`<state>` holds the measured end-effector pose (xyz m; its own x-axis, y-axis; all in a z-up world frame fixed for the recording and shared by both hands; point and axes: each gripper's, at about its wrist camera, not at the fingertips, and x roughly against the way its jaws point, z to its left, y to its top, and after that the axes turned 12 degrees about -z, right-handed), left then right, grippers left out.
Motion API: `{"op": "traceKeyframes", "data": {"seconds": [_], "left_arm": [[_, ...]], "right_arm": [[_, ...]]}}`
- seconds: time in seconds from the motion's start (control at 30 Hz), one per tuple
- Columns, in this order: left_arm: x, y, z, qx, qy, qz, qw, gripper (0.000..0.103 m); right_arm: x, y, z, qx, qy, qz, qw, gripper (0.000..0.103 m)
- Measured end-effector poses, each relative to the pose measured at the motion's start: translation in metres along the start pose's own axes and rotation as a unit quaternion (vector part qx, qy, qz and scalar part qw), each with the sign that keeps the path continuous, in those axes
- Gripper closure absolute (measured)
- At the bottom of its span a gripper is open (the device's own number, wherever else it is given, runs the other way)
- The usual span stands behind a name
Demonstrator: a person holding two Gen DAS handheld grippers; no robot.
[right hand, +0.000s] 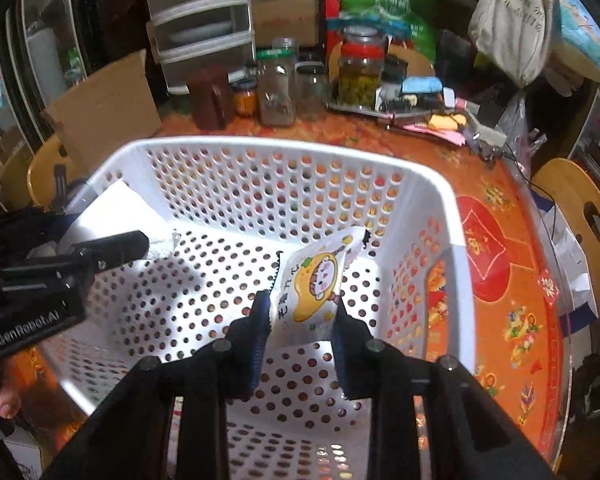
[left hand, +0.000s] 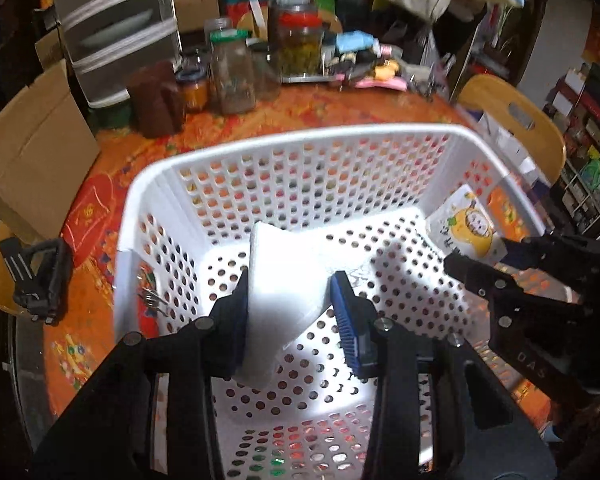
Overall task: Organize soft objects
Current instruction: 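Carry both items into the basket and open both tools to release them, then grasp the white ribbed ball with the left tool while the right tool grasps the pink rolled towel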
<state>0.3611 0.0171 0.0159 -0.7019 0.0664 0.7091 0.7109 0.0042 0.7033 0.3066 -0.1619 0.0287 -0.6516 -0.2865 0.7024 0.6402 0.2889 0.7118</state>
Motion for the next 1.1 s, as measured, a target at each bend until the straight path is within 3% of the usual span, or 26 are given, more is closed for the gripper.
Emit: {"op": "traceKeyframes", "data": {"seconds": [0.3,0.37,0.43,0.5,0.7,0.77,0.83,0.9,1.1], "left_arm": [[-0.018,-0.009,0.001,0.006,0.004,0.02,0.9998,0.062],[-0.015,-0.009,0.003,0.006,0.002,0.015,0.9999,0.051],[-0.01,-0.008,0.002,0.004,0.0,0.006,1.0,0.031],[-0.004,-0.007,0.003,0.005,0.0,-0.001,1.0,0.022],[0.015,-0.005,0.009,0.016,-0.007,-0.02,0.9997,0.019],[0.026,-0.004,0.009,0.021,-0.011,-0.032,0.9992,0.014],[0.039,-0.003,0.009,0.019,-0.006,-0.046,0.9987,0.005],[0.052,-0.003,0.007,0.017,-0.002,-0.06,0.9981,0.0],[0.099,-0.01,0.005,0.01,0.01,-0.1,0.9949,0.0]], "right_arm": [[-0.019,-0.002,0.002,0.004,0.002,0.028,1.0,0.075],[-0.021,-0.003,0.001,0.001,0.002,0.029,1.0,0.067],[-0.02,-0.002,0.0,-0.002,0.004,0.026,1.0,0.055],[-0.017,-0.002,-0.001,-0.006,0.011,0.019,1.0,0.05],[-0.003,-0.001,0.002,-0.004,0.016,0.005,1.0,0.041],[0.004,-0.002,0.003,-0.001,0.013,-0.002,1.0,0.022],[0.013,-0.002,0.002,-0.002,0.015,-0.009,1.0,0.012],[0.023,-0.002,0.001,-0.003,0.014,-0.019,1.0,0.012],[0.057,-0.006,0.002,0.005,0.002,-0.047,0.999,0.006]]}}
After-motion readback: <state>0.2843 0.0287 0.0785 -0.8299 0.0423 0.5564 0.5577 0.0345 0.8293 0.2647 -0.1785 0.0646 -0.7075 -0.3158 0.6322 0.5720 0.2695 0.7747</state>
